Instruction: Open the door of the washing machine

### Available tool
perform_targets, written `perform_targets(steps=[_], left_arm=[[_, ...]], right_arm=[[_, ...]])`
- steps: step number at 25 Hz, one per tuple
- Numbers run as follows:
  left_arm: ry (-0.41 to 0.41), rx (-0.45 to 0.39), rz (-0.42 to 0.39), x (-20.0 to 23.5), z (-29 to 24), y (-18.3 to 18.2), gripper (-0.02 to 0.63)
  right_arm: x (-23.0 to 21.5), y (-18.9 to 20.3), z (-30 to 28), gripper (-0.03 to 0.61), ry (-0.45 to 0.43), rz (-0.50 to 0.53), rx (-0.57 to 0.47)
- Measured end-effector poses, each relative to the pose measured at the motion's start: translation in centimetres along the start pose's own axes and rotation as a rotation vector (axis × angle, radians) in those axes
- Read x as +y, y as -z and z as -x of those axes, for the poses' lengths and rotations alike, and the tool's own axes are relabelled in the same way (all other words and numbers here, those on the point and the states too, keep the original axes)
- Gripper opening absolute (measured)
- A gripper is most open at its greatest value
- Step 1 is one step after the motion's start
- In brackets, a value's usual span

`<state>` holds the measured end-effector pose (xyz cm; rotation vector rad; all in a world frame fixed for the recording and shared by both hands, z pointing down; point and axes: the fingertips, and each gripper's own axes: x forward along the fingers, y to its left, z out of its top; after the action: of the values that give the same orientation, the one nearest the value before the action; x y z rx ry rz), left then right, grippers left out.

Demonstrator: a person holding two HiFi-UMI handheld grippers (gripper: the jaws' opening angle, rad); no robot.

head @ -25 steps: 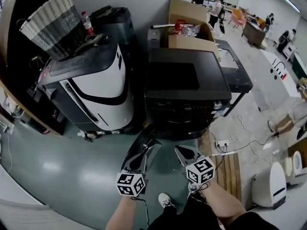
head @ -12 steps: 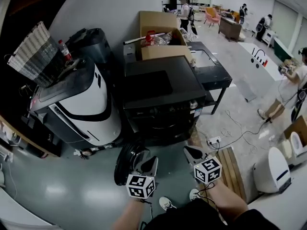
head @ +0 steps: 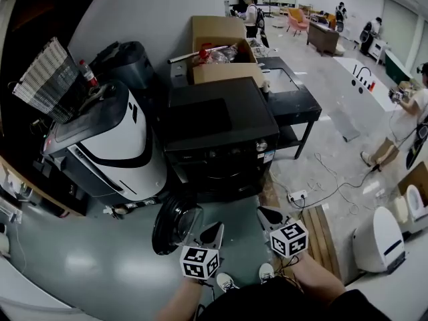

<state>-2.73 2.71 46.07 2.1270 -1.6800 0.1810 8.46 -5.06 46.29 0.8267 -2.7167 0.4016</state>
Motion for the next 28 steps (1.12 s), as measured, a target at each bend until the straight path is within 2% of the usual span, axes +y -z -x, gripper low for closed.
perform_targets(steps=[16, 28], left_arm=[[-0.143, 0.001, 0.062, -3.7, -2.5, 1.4, 0.020], [-0.188, -0.018, 0.081, -5.2, -4.0, 1.3, 0.020]], right_arm=[[-4.1, 0.7, 1.2, 0.017, -0.130, 0.004, 0.031], [-5.8, 1.1, 1.8, 0.017, -0.174, 0.011, 0.044]])
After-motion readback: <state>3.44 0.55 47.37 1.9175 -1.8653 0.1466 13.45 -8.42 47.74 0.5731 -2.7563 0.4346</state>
